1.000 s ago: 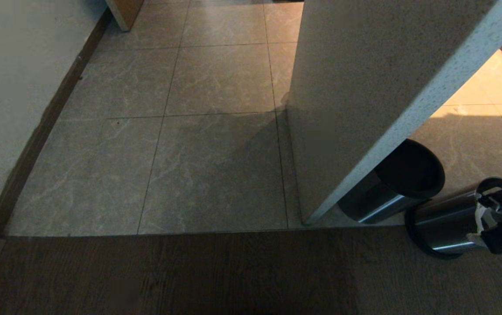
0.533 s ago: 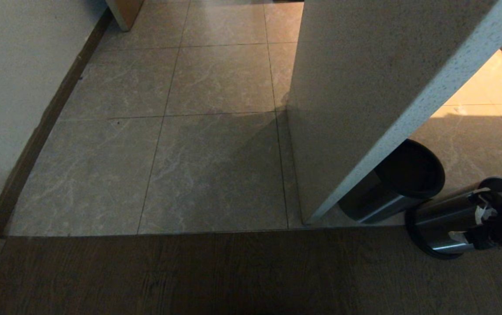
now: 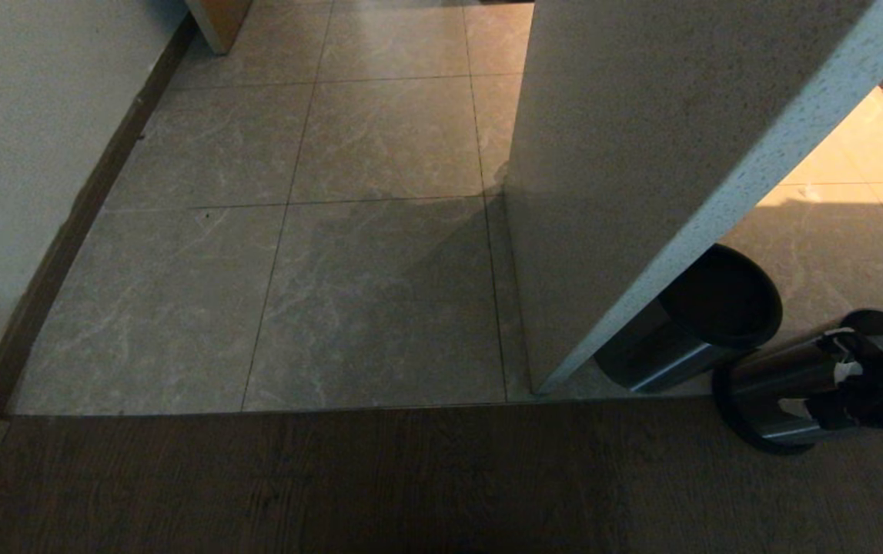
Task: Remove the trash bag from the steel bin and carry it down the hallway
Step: Pick up the trash bag
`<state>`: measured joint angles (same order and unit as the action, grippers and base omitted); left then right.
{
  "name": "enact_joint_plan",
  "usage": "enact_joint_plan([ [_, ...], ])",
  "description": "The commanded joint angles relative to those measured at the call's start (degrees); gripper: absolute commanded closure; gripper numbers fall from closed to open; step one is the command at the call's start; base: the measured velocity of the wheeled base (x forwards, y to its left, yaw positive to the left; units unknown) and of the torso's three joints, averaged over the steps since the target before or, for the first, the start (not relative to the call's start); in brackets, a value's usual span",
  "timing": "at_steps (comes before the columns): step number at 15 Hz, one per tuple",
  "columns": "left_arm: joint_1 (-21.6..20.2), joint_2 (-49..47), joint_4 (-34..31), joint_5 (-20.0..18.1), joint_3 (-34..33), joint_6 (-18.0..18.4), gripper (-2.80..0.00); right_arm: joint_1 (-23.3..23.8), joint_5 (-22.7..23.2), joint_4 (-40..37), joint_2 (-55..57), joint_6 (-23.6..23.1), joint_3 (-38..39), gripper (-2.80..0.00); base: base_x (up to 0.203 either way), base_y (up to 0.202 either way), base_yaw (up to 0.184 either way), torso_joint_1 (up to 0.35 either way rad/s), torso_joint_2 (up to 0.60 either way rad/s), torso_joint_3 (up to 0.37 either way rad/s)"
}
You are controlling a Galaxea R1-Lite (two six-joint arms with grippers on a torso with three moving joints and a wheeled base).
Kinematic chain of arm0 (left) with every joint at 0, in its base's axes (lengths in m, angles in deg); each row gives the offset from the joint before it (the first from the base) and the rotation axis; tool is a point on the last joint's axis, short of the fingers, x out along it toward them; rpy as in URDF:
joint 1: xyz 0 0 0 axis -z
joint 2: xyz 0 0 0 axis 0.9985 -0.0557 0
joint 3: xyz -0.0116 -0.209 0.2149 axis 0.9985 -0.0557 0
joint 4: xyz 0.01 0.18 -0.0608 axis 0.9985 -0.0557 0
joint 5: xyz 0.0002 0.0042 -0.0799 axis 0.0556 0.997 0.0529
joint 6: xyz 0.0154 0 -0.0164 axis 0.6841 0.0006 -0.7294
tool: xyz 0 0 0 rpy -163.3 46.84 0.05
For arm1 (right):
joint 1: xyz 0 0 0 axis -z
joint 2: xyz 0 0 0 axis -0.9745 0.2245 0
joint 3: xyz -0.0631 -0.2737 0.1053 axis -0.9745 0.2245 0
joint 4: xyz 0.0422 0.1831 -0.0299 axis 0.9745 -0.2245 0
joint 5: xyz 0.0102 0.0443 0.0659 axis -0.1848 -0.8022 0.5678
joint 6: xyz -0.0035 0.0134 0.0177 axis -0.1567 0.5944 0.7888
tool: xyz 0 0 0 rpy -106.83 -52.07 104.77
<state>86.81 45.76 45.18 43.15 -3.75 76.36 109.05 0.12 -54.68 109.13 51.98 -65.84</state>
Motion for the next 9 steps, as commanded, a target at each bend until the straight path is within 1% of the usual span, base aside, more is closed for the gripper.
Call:
enact_joint_plan([
  [1,0.0,0.0,0.0,0.0,0.0,0.0,0.0,0.0,0.0,0.4,1.5,0.1,-1.8,0.0,0.0,0.0,0.0,0.0,0.0,0.0],
  [6,0.0,0.0,0.0,0.0,-0.1,0.0,0.0,0.2,0.0,1.1,0.6,-0.1,-3.0,0.0,0.0,0.0,0.0,0.0,0.0,0.0],
  [9,0.0,0.0,0.0,0.0,0.0,0.0,0.0,1.3,0.0,0.2,-3.9,-0.1,-2.3,0.0,0.0,0.0,0.0,0.0,0.0,0.0],
])
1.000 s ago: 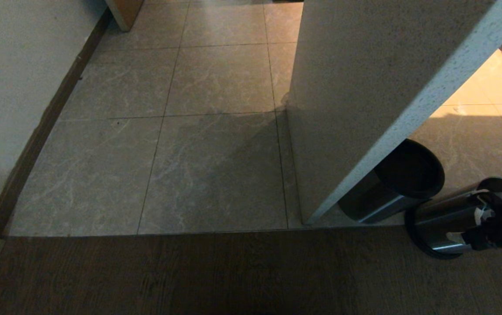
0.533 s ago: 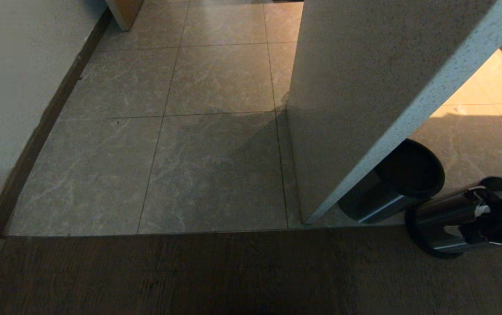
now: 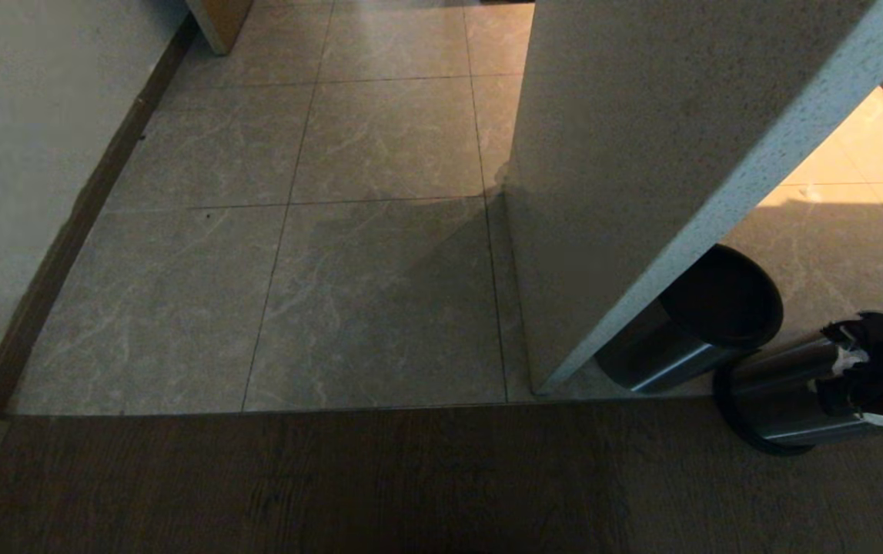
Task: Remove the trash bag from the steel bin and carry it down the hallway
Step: Pick up the trash bag
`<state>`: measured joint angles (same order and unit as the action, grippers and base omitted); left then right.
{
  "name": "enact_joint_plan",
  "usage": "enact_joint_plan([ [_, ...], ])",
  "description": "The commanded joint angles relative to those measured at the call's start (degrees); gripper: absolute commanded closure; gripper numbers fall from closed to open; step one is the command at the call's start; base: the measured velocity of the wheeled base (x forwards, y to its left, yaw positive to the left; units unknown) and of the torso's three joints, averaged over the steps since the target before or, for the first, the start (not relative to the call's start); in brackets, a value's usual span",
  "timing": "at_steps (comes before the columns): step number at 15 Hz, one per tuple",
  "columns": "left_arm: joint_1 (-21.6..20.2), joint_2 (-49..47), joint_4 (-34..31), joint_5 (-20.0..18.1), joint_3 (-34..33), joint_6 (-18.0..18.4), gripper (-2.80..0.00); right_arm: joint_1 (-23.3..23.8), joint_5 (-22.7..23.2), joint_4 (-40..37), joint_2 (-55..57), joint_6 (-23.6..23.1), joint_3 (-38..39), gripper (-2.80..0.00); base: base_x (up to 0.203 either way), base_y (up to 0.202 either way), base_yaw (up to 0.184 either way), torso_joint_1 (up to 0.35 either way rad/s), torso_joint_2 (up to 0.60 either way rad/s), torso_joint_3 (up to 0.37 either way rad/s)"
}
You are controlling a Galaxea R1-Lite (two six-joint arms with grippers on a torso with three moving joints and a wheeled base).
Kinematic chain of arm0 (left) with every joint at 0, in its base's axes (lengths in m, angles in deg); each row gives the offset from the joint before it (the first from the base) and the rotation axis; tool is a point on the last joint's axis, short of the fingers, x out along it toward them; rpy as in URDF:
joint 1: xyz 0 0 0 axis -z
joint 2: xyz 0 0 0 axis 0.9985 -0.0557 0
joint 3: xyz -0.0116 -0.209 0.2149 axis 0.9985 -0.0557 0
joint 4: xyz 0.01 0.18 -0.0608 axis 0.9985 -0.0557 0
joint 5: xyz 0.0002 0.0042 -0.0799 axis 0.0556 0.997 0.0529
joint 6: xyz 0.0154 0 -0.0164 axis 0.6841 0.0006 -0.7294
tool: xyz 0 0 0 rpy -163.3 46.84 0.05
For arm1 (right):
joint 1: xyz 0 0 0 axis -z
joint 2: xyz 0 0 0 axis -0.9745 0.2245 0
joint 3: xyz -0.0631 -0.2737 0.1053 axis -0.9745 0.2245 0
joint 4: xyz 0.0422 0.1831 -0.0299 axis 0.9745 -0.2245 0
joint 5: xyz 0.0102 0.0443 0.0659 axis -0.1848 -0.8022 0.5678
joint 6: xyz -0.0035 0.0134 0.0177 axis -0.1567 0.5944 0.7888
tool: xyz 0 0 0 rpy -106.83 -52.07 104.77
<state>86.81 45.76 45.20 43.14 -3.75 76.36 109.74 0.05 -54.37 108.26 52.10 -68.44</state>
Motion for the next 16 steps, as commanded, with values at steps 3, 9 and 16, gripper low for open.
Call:
enact_joint_plan([
  [3,0.0,0.0,0.0,0.0,0.0,0.0,0.0,3.0,0.2,-2.5,-8.4,-0.6,1.5,0.0,0.0,0.0,0.0,0.0,0.0,0.0],
  [9,0.0,0.1,0.0,0.0,-0.1,0.0,0.0,9.5,0.0,-3.2,-12.4,-6.1,2.4,0.0,0.0,0.0,0.0,0.0,0.0,0.0],
  [16,0.0,0.0,0.0,0.0,0.0,0.0,0.0,15.3,0.0,-0.5,-9.2,-8.9,0.3,0.0,0.0,0.0,0.0,0.0,0.0,0.0],
])
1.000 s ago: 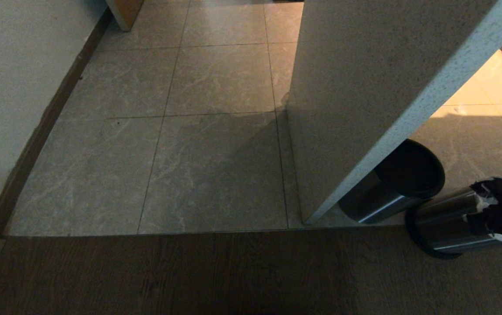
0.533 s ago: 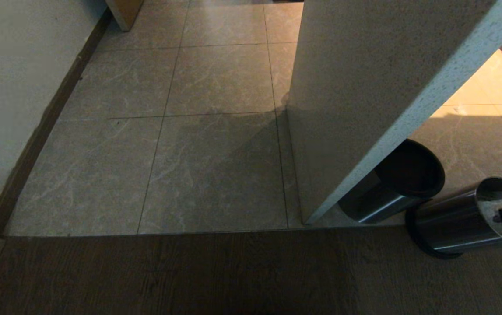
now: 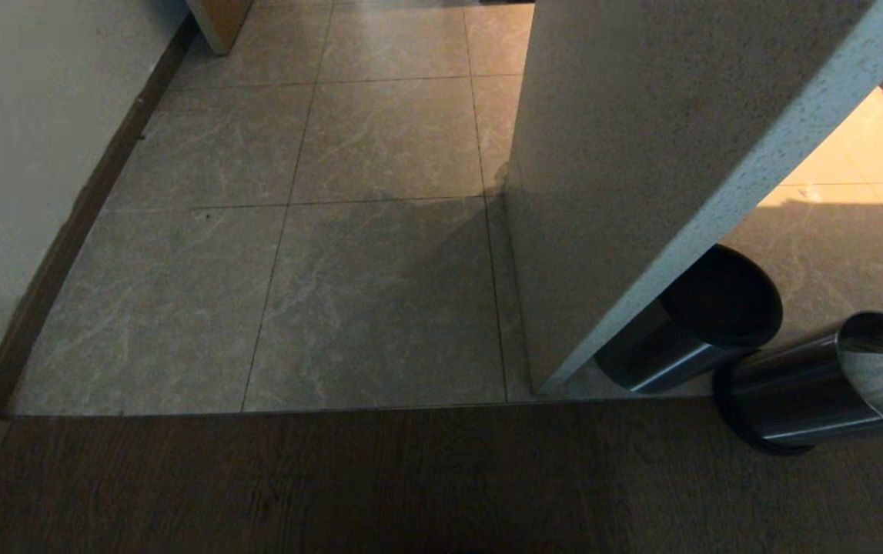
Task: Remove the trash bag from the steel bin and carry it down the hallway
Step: Pick up the trash bag
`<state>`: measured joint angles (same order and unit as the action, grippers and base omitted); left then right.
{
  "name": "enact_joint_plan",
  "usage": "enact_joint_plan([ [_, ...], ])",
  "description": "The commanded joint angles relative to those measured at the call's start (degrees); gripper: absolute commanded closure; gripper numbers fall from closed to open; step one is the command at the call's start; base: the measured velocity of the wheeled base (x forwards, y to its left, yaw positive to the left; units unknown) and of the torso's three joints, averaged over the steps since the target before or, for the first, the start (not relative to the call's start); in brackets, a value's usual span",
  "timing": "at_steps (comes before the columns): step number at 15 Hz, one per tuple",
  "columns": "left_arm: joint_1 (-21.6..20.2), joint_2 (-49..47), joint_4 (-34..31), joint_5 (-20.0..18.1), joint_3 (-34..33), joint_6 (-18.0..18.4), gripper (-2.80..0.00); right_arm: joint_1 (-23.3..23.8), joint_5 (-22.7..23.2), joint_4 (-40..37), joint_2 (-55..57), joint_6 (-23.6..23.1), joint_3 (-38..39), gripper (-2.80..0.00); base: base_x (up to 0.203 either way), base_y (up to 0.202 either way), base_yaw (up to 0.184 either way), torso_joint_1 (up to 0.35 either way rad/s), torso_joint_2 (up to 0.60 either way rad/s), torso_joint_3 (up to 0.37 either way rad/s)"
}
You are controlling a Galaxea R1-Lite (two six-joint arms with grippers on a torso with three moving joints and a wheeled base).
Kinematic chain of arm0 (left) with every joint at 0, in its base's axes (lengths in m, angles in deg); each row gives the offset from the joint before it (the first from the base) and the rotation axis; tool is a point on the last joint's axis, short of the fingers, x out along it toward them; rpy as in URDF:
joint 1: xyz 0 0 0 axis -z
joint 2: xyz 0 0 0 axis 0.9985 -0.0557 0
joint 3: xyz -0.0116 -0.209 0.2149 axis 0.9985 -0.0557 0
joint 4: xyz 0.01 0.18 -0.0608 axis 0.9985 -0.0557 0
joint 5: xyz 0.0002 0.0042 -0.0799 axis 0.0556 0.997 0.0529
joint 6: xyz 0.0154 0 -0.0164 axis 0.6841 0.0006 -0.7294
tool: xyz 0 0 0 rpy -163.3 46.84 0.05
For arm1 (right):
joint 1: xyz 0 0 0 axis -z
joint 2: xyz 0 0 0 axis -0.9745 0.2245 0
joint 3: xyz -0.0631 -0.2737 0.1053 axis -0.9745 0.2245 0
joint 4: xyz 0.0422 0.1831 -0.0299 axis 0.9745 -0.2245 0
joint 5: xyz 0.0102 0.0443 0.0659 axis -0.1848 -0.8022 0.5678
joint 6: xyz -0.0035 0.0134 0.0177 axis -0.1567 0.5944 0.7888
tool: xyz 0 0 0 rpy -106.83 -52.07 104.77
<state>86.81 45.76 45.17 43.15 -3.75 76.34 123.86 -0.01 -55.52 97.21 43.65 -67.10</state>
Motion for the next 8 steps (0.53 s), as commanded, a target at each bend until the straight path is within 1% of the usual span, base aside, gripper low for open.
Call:
enact_joint_plan([
  [1,0.0,0.0,0.0,0.0,0.0,0.0,0.0,1.7,0.0,1.3,2.7,-0.7,-2.0,0.0,0.0,0.0,0.0,0.0,0.0,0.0],
  [6,0.0,0.0,0.0,0.0,0.0,0.0,0.0,4.4,-0.1,4.2,9.9,-3.6,-8.8,0.0,0.0,0.0,0.0,0.0,0.0,0.0],
  [8,0.0,0.0,0.0,0.0,0.0,0.0,0.0,5.0,-0.1,5.1,11.1,-3.9,-10.1,0.0,0.0,0.0,0.0,0.0,0.0,0.0],
])
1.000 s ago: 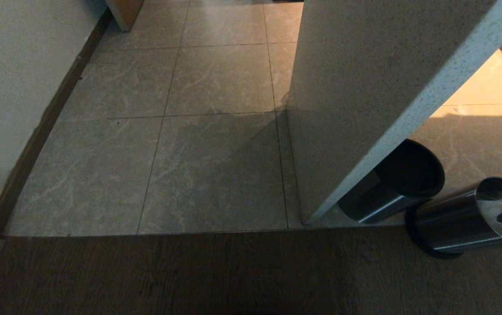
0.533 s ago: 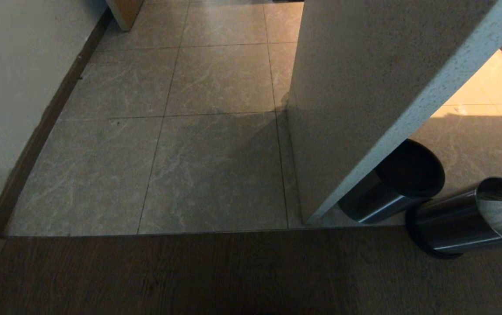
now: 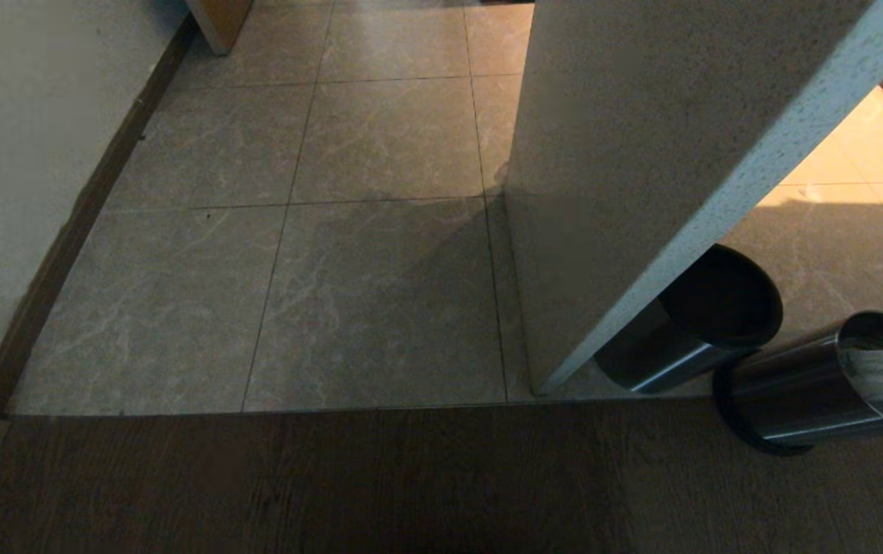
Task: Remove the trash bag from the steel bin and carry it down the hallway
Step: Pick up the trash bag
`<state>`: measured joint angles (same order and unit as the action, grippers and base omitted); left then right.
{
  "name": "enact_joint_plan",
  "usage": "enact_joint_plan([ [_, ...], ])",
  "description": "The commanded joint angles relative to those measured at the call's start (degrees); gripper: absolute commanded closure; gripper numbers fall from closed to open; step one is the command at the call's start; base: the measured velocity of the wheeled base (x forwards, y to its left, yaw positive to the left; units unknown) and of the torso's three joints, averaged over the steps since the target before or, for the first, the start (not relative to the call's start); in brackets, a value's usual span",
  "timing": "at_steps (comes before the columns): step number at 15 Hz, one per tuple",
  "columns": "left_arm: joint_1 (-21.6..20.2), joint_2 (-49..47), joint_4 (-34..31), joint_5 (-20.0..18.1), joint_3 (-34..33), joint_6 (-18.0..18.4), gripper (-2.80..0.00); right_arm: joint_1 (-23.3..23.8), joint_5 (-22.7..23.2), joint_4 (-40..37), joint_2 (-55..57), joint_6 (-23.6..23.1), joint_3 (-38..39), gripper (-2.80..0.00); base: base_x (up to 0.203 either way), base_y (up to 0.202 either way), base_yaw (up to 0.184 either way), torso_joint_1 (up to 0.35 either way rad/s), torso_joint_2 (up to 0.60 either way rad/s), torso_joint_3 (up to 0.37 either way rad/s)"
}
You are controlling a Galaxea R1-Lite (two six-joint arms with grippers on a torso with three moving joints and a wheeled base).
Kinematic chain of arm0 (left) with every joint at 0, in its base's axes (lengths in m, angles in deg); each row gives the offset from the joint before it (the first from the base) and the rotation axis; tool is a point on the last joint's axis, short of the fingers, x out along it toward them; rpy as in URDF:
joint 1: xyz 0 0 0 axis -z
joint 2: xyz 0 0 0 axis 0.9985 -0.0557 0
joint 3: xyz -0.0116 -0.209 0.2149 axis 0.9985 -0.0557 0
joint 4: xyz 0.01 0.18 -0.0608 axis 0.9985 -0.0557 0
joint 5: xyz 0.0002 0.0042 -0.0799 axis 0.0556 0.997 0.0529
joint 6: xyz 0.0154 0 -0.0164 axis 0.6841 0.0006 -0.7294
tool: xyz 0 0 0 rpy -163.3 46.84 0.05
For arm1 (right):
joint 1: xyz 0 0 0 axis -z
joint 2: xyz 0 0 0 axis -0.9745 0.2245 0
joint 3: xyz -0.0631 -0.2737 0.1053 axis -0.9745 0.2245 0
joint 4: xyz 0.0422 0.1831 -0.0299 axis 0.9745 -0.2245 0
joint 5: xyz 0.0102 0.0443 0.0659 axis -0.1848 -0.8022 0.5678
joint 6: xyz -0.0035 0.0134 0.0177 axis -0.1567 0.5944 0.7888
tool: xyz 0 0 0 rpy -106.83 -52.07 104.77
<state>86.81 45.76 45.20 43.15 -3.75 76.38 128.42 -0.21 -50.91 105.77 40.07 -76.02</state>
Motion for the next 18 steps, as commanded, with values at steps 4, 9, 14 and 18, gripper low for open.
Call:
enact_joint_plan([
  [4,0.0,0.0,0.0,0.0,-0.1,0.0,0.0,0.9,0.2,2.0,4.6,-0.6,-2.1,0.0,0.0,0.0,0.0,0.0,0.0,0.0],
  [9,0.0,0.0,0.0,0.0,-0.1,0.0,0.0,0.8,0.6,0.1,3.1,-1.2,-0.3,-2.8,0.0,0.0,0.0,0.0,0.0,0.0],
  [14,0.0,0.0,0.0,0.0,-0.1,0.0,0.0,0.8,0.6,-1.4,3.4,-5.1,-0.2,-2.8,0.0,0.0,0.0,0.0,0.0,0.0],
  [18,0.0,0.0,0.0,0.0,0.0,0.0,0.0,0.6,0.5,-0.7,5.9,-5.4,-1.5,-2.8,0.0,0.0,0.0,0.0,0.0,0.0],
])
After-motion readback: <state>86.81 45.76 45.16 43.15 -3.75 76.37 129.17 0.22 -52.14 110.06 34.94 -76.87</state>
